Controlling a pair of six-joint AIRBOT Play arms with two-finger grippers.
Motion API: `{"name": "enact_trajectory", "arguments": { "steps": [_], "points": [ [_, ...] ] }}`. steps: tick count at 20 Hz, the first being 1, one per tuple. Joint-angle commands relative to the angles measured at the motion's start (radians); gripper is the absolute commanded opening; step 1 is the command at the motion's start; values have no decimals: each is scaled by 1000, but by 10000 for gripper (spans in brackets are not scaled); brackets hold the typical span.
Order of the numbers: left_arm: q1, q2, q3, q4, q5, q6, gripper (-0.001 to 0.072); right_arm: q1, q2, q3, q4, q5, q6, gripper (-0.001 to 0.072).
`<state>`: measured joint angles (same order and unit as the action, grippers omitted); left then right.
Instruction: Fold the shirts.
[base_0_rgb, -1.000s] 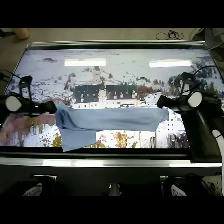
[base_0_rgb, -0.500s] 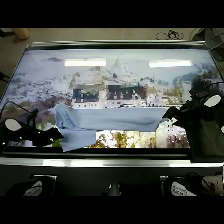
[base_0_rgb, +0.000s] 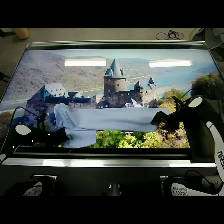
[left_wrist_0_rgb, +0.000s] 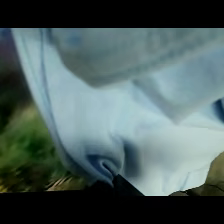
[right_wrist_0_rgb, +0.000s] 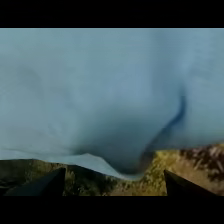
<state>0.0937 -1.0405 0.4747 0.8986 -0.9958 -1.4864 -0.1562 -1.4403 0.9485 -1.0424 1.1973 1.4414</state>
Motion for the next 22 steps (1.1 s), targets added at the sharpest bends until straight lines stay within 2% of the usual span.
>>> {"name": "enact_trajectory", "arguments": {
  "steps": [1,2,3,5,7,9,11,13,15,16,18,22],
  "points": [
    [-8,56,41,-26,-8,66,38,97,-62,-2,2,-68,-11,435],
    [-6,91,66,-21,-8,66,38,106,-63,0,2,-101,-26,92],
    [-6,138,105,1,-8,67,38,102,-53,14,3,-91,-25,27],
    [-6,239,242,64,-6,66,38,95,18,95,-22,-25,-57,25],
    [-6,334,470,117,21,66,38,96,154,242,-61,27,-70,25],
    [-6,400,761,142,122,64,38,97,327,443,-89,58,-70,26],
    [-6,426,1049,207,264,42,37,97,512,618,-152,-8,-70,27],
    [-6,422,1273,297,314,-9,37,97,699,671,-192,-158,-57,26],
    [-5,422,1380,360,317,-18,37,97,816,671,-248,-158,49,26],
    [-6,420,1400,393,323,-21,37,97,848,671,-272,-106,124,26],
    [-5,409,1400,481,342,-73,37,97,859,670,-274,52,196,26],
    [-6,298,1400,583,238,-80,38,97,740,607,-282,485,218,26]
  ]
}}
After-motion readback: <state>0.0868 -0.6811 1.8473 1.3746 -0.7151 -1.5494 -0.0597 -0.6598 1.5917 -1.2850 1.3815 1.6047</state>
